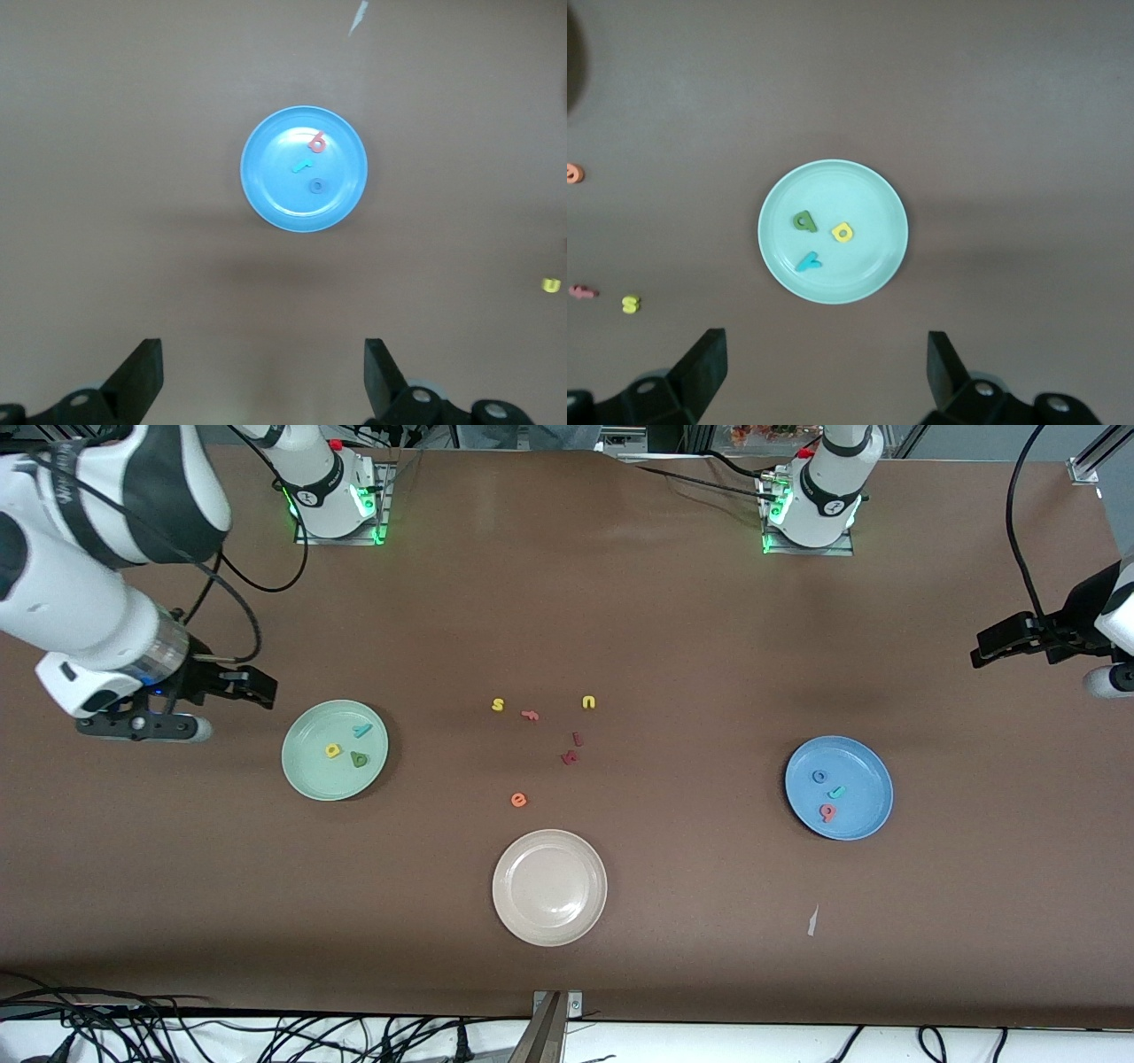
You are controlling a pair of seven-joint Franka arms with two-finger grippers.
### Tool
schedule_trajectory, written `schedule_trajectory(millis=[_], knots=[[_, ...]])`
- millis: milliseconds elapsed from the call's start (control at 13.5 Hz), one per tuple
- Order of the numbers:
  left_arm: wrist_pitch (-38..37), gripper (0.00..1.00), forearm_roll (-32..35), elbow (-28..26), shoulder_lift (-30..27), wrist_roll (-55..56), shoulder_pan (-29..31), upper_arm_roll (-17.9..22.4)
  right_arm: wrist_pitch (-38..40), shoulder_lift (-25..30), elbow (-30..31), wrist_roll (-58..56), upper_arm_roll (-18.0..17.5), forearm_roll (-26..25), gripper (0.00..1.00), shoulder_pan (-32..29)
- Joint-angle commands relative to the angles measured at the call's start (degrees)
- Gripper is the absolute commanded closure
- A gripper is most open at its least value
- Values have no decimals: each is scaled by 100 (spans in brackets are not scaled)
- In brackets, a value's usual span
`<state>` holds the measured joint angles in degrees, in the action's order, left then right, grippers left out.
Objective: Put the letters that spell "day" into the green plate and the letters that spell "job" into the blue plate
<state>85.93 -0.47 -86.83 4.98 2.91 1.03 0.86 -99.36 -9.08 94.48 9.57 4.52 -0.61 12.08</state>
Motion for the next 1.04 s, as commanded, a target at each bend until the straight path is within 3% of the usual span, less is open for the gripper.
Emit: schedule_trajectory(millis=[0,962], knots=[[152,0,170,-9,20,-106,-41,-33,198,82,-96,-245,14,184,0,-223],[169,0,170,-9,64,-54,-68,-51,400,336,-123,-359,-48,167,0,-250]])
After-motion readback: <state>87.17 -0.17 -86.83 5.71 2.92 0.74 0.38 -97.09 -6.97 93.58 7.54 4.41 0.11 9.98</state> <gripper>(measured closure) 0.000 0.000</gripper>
